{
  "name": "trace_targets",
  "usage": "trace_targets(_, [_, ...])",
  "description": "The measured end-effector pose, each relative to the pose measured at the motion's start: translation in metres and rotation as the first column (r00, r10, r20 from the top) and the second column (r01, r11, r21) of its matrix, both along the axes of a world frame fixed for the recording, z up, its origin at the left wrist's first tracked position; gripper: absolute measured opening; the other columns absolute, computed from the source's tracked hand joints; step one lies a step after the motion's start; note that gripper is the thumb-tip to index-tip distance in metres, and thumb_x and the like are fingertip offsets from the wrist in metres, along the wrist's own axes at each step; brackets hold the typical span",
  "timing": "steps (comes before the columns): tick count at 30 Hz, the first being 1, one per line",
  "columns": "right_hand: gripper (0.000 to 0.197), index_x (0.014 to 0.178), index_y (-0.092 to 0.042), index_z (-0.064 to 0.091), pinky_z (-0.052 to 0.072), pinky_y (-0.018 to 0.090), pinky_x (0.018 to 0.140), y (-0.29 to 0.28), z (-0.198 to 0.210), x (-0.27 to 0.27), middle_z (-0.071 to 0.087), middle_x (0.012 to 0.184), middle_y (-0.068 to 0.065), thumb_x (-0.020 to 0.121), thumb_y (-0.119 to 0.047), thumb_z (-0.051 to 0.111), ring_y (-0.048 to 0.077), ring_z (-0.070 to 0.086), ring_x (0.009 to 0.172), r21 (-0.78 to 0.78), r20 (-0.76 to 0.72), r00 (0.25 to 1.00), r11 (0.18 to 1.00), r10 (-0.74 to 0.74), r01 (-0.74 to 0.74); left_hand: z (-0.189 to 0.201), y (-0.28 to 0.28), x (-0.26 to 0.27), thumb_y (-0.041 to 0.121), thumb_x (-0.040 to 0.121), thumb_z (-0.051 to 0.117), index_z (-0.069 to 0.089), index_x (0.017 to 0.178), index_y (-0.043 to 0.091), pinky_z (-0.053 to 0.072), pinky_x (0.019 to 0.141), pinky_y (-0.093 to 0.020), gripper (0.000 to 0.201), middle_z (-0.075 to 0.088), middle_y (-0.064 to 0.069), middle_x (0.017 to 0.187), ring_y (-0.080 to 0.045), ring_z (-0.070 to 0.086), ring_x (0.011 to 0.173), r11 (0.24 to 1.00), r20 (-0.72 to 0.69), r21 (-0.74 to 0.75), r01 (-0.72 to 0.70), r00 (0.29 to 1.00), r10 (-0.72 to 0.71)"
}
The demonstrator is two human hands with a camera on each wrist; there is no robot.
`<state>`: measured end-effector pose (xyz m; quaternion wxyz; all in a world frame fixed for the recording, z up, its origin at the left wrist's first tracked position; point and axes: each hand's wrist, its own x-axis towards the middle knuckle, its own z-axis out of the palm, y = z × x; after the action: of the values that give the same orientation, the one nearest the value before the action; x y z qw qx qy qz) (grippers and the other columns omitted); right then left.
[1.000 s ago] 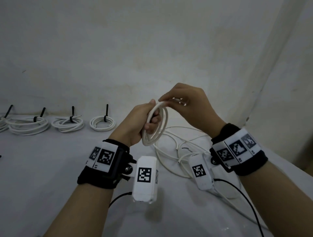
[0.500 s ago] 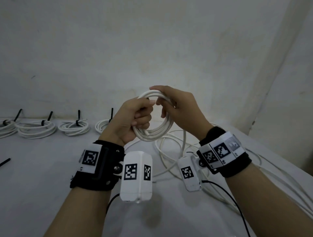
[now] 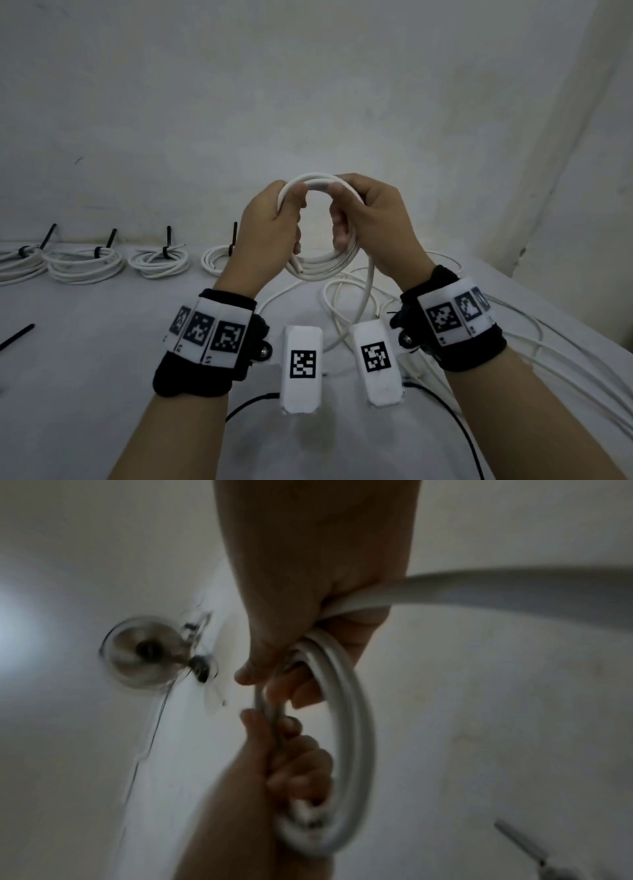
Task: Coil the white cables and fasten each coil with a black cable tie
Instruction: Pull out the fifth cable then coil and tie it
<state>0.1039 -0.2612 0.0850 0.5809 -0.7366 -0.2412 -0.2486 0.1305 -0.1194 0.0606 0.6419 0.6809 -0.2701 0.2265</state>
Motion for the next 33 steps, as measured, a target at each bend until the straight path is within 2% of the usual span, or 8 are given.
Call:
trace_targets(5, [0.058,0.085,-0.005,0.056,0.027,0.021,0.042,0.007,-0.003,-0.001,0.024,0.05,-0.004,0.087,-0.06,0.037,0.008,0.023,0.039,0.248,-0.336,0.922,0.962,0.193,-0.111,-0.004,-0.006,0.0,0.034,0.101,0.039,0.047,0.078,0.011,0.038,0.041,-0.023,0.034,0.039,-0.004,0.056,-0.01,0.037,0.04,0.995,-0.069,-0.092,0.032,0.997,-0.038])
trace_targets(13, [0.051,0.063,-0.015,0.042,0.014,0.023,0.041,0.011,-0.018,-0.003,0.022,0.046,-0.006,0.094,-0.056,0.04,0.008,0.017,0.037,0.401,-0.378,0.911,0.916,0.164,0.001,0.0,0.003,-0.01,0.045,0.096,0.033,0.045,0.071,0.013,0.057,0.059,-0.029,0.042,0.043,0.003,0.06,-0.008,0.047,0.052,0.976,-0.268,-0.012,0.217,0.94,-0.213])
trace_targets(16, [0.049,0.064,-0.013,0.042,0.016,0.019,0.038,0.017,-0.028,-0.001,0.022,0.044,-0.006,0.096,-0.051,0.041,0.007,0.017,0.035,0.469,-0.371,0.907,0.883,0.2,-0.003,-0.002,0.009,-0.011,0.051,0.094,0.032,0.043,0.07,0.013,0.052,0.053,-0.027,0.046,0.042,0.003,0.056,-0.009,0.045,0.046,0.979,-0.301,0.026,0.2,0.936,-0.183])
trace_targets(23, [0.044,0.062,-0.012,0.04,0.018,0.018,0.036,0.025,-0.031,0.004,0.02,0.044,-0.005,0.099,-0.037,0.043,0.009,0.018,0.033,0.473,-0.366,0.916,0.88,0.161,0.034,-0.005,0.011,-0.009,0.047,0.098,0.036,0.042,0.065,0.015,0.034,0.047,-0.023,0.046,0.032,0.006,0.047,-0.009,0.031,0.039,0.933,-0.481,-0.243,0.266,0.802,-0.354])
trace_targets(26, [0.043,0.061,-0.014,0.037,0.014,0.019,0.037,0.022,-0.033,0.008,0.018,0.044,-0.005,0.098,-0.036,0.044,0.009,0.015,0.034,0.608,-0.337,0.931,0.787,0.137,0.105,-0.008,0.02,-0.002,0.049,0.097,0.036,0.06,0.081,0.016,0.045,0.066,-0.028,0.044,0.054,0.002,0.069,-0.011,0.051,0.058,0.993,-0.482,-0.047,0.111,0.868,-0.119])
trace_targets(28, [0.044,0.061,-0.016,0.035,0.014,0.02,0.038,0.017,-0.033,0.009,0.018,0.043,-0.007,0.098,-0.036,0.044,0.009,0.015,0.034,0.694,-0.312,0.947,0.7,0.083,0.168,-0.008,0.035,-0.001,0.045,0.098,0.039,0.058,0.076,0.016,0.045,0.061,-0.027,0.041,0.055,-0.002,0.072,-0.012,0.049,0.057,0.998,-0.443,0.005,0.056,0.895,-0.047])
trace_targets(31, [0.044,0.061,-0.015,0.036,0.017,0.02,0.038,0.014,-0.031,0.008,0.019,0.043,-0.006,0.098,-0.037,0.044,0.01,0.016,0.035,0.787,-0.252,0.968,0.585,0.012,0.197,-0.004,0.052,-0.011,0.044,0.099,0.034,0.061,0.064,0.011,0.042,0.047,-0.021,0.054,0.061,-0.007,0.06,-0.014,0.049,0.046,0.923,-0.588,0.121,0.366,0.776,-0.231])
trace_targets(33, [0.044,0.061,-0.015,0.036,0.018,0.02,0.038,0.015,-0.03,0.006,0.019,0.043,-0.006,0.098,-0.037,0.043,0.01,0.015,0.036,0.824,-0.217,0.976,0.535,-0.007,0.187,-0.003,0.054,-0.02,0.047,0.098,0.026,0.069,0.082,0.007,0.048,0.048,-0.02,0.061,0.071,-0.011,0.075,-0.016,0.062,0.054,0.772,-0.719,0.281,0.571,0.657,-0.224])
